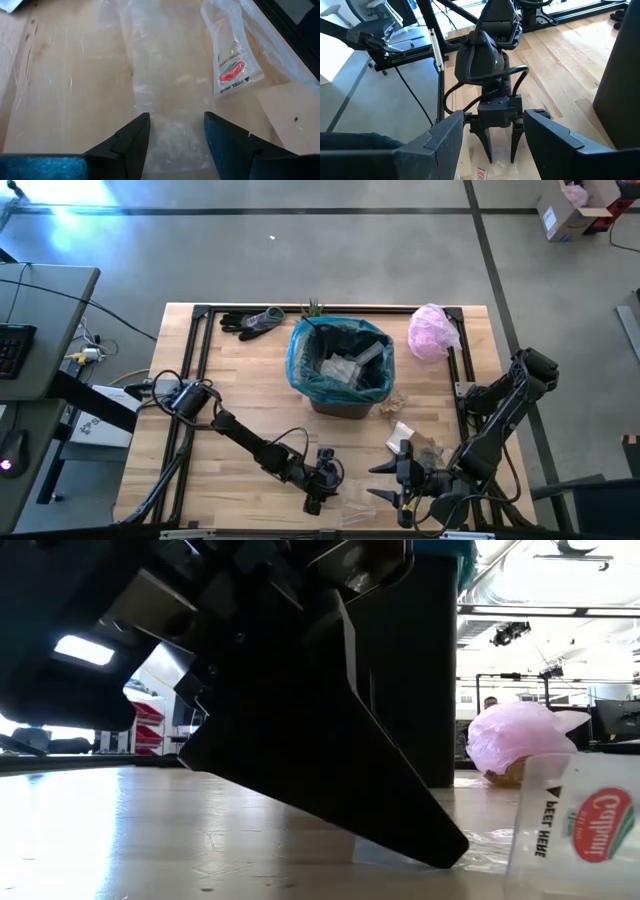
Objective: Place trash/remove bag and relplace
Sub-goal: Put the transparent plastic into the trash bin
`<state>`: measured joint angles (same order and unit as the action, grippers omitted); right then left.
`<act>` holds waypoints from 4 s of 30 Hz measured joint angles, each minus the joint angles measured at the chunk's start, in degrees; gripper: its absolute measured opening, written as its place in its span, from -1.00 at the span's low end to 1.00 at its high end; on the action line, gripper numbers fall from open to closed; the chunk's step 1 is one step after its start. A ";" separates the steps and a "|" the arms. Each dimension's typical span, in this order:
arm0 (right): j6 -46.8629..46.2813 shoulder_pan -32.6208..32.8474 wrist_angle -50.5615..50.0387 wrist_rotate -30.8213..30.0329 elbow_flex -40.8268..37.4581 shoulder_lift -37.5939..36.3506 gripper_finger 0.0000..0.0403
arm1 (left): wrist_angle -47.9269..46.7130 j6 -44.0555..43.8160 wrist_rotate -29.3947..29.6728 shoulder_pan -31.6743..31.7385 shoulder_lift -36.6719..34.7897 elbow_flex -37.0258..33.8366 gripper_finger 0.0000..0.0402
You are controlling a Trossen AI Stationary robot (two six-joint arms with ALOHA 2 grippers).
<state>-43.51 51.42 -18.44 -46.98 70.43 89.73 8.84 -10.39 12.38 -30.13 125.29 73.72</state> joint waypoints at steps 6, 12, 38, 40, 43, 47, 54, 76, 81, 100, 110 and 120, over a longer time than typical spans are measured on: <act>0.00 0.00 0.31 -0.08 0.00 0.00 -0.03 | -3.03 -1.39 -2.20 0.67 -0.25 0.17 -0.14; 0.00 0.00 0.89 -0.08 0.00 0.00 -0.03 | -7.53 -2.82 -5.08 1.68 -0.44 0.30 -0.33; -0.01 0.11 2.09 -0.13 0.00 0.00 -0.03 | -11.33 6.33 11.34 0.32 -11.28 -0.16 -1.00; 0.00 0.40 2.20 -0.24 0.00 0.00 -0.03 | -13.17 7.64 13.71 0.02 -13.93 -0.26 -1.00; 0.00 1.18 2.76 -0.54 0.00 0.00 -0.03 | -14.53 10.39 17.61 -0.48 -18.80 -0.33 -1.00; -0.36 2.66 3.34 -0.52 0.00 0.00 -0.03 | -15.13 13.99 22.39 -0.85 -25.63 -0.16 -1.00; -2.83 4.77 3.28 -2.63 0.00 0.00 -0.03 | -8.23 25.81 30.91 -0.15 -35.78 -0.16 -1.00; -9.40 6.56 3.24 0.60 0.00 4.97 -0.03 | -14.54 30.01 22.27 22.43 -40.94 -0.05 -0.78; -12.06 6.19 3.22 1.94 0.00 8.25 -0.03 | -14.58 29.45 21.33 22.92 -40.94 -0.05 -0.51; -17.07 5.97 4.15 13.45 -0.02 19.83 -0.03 | -15.34 27.10 15.56 12.00 -41.00 7.64 -0.24; -17.10 5.52 3.44 14.37 -0.02 23.59 -0.03 | -18.14 23.34 16.87 4.06 -40.98 7.64 -0.24; -17.95 2.18 3.07 17.97 -0.02 26.26 -0.08 | -20.74 21.65 18.94 -1.76 -40.28 7.64 -0.24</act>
<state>-61.45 53.59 -15.36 -29.01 70.41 115.99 -11.90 11.25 31.32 -31.89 85.01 81.36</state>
